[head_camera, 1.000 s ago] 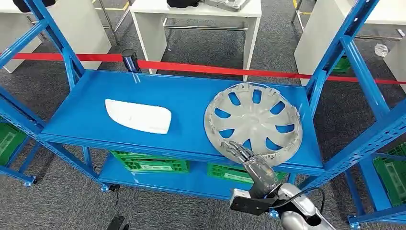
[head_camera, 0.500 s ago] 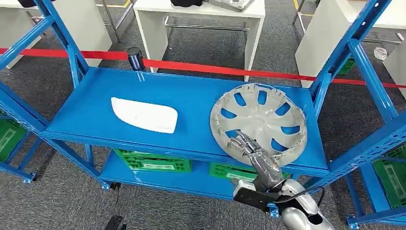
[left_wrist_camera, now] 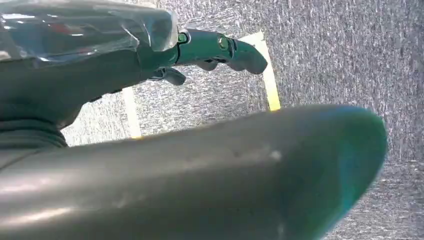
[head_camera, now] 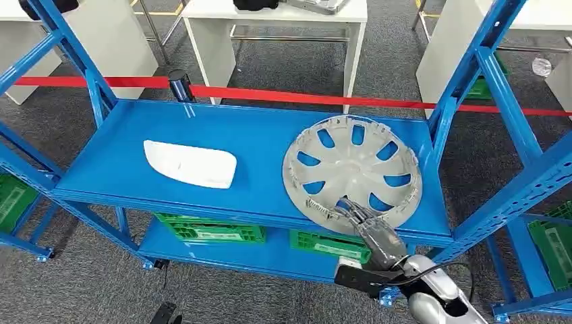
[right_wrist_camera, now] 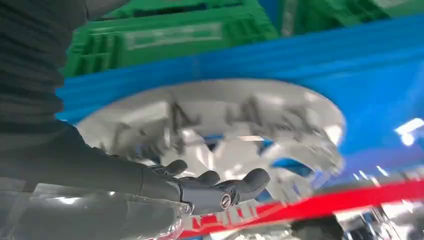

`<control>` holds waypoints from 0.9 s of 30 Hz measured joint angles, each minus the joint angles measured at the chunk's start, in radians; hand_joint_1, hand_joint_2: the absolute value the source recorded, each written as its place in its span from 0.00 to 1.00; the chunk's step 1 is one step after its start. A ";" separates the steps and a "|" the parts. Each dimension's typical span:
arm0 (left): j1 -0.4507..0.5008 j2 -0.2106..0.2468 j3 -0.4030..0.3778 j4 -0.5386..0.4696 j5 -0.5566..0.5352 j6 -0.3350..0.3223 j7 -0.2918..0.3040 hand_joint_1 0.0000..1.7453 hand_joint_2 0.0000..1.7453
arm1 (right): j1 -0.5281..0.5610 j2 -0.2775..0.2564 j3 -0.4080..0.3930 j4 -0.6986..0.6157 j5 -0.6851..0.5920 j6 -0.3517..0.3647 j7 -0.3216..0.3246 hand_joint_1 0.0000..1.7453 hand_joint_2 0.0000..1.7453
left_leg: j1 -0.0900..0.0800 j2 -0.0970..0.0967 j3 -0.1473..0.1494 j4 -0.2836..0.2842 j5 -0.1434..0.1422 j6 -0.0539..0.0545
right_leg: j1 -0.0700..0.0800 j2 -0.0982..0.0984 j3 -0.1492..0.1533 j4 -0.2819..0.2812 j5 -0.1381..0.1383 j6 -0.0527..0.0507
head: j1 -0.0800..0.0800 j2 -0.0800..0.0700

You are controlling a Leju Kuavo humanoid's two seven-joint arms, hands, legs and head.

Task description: Take the parts from the cabinet and place them on the table.

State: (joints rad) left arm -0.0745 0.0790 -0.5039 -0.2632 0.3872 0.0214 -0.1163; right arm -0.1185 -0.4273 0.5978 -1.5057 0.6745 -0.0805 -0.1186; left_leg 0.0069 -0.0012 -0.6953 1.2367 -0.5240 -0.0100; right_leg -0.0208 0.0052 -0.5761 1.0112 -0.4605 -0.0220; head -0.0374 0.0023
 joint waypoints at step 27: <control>-0.012 0.007 -0.023 -0.001 0.020 -0.005 -0.005 0.00 0.00 | -0.027 -0.023 -0.047 -0.005 0.231 -0.063 0.129 0.00 1.00 | -0.004 -0.001 -0.008 0.032 -0.058 -0.009 | -0.005 -0.001 -0.005 -0.003 0.006 0.000 | -0.001 0.000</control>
State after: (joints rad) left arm -0.0866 0.0862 -0.5268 -0.2647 0.4074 0.0168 -0.1209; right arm -0.1457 -0.4501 0.5509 -1.5106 0.9052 -0.1435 0.0103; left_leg 0.0027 -0.0020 -0.7029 1.2690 -0.5825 -0.0186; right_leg -0.0256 0.0037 -0.5811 1.0079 -0.4548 -0.0216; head -0.0385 0.0023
